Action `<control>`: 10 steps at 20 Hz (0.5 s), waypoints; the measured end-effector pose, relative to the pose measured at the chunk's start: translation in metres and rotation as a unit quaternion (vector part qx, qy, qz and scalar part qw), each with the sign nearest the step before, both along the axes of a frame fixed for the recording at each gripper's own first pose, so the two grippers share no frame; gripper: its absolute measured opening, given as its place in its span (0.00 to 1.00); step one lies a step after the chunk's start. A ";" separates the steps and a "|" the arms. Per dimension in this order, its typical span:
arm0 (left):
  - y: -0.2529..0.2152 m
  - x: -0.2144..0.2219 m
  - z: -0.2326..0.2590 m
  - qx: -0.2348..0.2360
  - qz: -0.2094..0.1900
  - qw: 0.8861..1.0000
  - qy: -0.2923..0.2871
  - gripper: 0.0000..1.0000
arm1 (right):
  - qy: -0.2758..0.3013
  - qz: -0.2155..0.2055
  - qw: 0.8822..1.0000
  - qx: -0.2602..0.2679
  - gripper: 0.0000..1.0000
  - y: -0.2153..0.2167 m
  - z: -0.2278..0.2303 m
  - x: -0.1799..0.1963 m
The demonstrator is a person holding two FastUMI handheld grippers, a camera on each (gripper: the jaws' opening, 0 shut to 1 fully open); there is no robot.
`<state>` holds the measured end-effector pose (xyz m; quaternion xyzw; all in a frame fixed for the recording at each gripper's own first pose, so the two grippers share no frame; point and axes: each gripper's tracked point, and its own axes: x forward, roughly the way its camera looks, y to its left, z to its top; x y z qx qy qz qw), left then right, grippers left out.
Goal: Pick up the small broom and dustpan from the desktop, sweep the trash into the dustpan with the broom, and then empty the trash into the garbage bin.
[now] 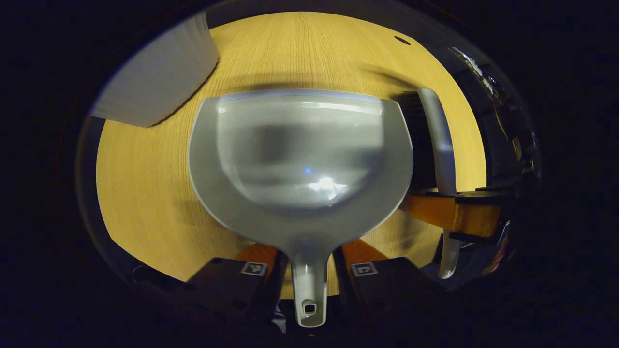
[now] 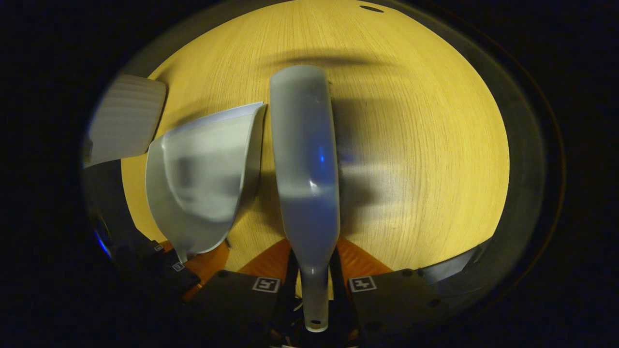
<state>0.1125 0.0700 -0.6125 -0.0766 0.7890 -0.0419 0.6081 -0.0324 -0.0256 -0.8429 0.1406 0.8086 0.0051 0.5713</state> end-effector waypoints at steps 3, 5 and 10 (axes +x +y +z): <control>-0.004 0.001 0.010 -0.012 -0.008 1.000 -0.019 0.84 | -0.016 0.001 1.000 0.002 1.00 -0.005 0.017 0.003; -0.003 0.003 0.017 -0.011 -0.008 0.999 -0.043 0.84 | -0.040 0.002 0.999 -0.007 0.89 -0.008 0.021 0.008; -0.014 0.004 0.064 -0.041 -0.003 0.994 -0.103 0.84 | -0.136 0.052 0.989 -0.022 0.99 -0.014 0.062 0.021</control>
